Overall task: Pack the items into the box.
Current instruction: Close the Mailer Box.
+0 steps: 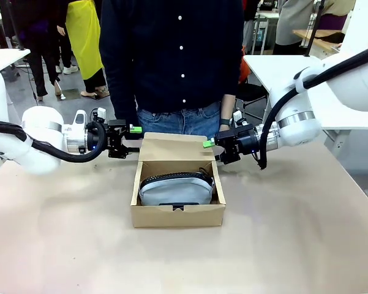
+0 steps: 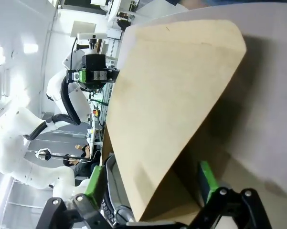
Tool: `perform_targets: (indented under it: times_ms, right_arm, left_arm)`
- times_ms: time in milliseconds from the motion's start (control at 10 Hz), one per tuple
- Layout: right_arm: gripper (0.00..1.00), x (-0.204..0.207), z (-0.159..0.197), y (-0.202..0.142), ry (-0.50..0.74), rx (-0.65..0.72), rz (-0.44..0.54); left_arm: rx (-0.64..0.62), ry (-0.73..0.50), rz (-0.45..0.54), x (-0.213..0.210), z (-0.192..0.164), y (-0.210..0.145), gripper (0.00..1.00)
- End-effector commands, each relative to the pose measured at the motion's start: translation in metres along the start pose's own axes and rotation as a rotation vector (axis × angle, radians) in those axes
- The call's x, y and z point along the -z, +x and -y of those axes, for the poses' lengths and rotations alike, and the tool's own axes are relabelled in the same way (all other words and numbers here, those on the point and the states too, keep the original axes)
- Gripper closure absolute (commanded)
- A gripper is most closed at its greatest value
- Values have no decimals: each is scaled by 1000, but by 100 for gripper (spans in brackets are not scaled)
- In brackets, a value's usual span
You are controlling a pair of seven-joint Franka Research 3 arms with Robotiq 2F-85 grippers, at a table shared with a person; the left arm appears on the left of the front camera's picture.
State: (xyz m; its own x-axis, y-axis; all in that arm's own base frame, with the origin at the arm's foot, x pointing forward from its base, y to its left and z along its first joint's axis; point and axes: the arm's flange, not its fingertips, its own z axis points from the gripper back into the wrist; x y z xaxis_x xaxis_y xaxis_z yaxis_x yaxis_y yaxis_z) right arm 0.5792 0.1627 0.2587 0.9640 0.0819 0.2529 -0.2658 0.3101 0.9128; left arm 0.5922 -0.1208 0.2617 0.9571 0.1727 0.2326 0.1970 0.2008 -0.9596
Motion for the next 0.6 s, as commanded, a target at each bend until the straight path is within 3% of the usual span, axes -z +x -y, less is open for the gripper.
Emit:
perform_targets:
  times_ms: [0,500]
  right_arm:
    - [0,9,-6,7,-12,-2,-65]
    - [0,19,-7,14,75,54,27]
  left_arm:
    - [-1,-13,-9,4,2,-2,0]
    - [33,-174,-154,30,4,-8,0]
